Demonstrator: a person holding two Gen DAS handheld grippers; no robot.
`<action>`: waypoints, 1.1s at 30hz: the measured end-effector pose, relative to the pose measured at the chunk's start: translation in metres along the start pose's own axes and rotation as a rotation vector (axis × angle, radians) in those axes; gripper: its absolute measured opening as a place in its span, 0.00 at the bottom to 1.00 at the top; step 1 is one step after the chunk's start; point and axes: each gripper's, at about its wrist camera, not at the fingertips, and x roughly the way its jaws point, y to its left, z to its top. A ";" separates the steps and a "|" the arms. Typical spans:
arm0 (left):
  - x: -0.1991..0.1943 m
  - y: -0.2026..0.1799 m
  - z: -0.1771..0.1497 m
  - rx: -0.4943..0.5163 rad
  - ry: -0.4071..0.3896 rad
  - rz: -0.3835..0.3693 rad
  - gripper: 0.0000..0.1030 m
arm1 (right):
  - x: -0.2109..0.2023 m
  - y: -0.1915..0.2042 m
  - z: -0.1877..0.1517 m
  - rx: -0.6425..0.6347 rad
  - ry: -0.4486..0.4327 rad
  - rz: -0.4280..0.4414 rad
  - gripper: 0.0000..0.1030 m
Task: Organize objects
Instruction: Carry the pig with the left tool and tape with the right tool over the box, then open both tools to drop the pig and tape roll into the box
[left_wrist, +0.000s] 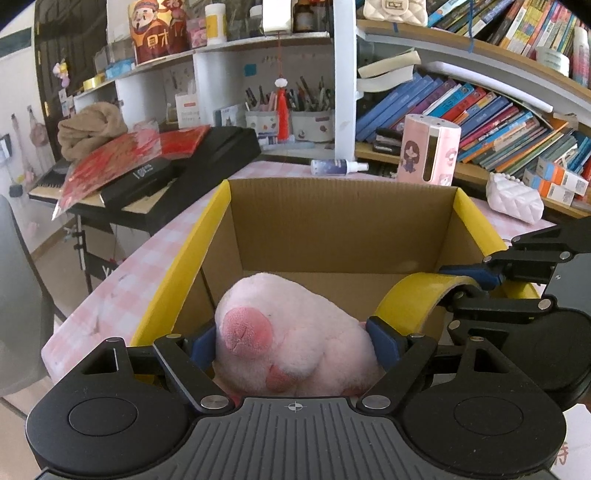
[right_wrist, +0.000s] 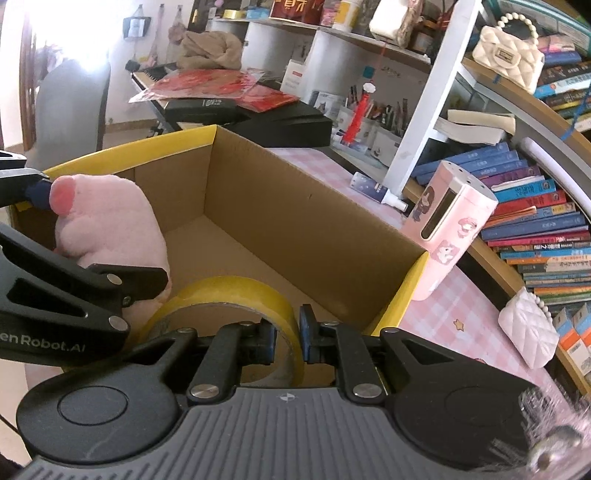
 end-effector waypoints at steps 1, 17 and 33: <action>0.001 -0.001 0.000 0.004 -0.001 0.005 0.82 | 0.001 0.001 0.001 -0.010 0.004 -0.002 0.12; -0.019 0.003 0.003 0.000 -0.077 0.004 0.89 | 0.001 0.013 0.009 -0.121 0.078 -0.045 0.50; -0.070 0.029 -0.010 -0.040 -0.189 -0.042 0.90 | -0.062 0.027 -0.002 0.068 0.022 -0.129 0.65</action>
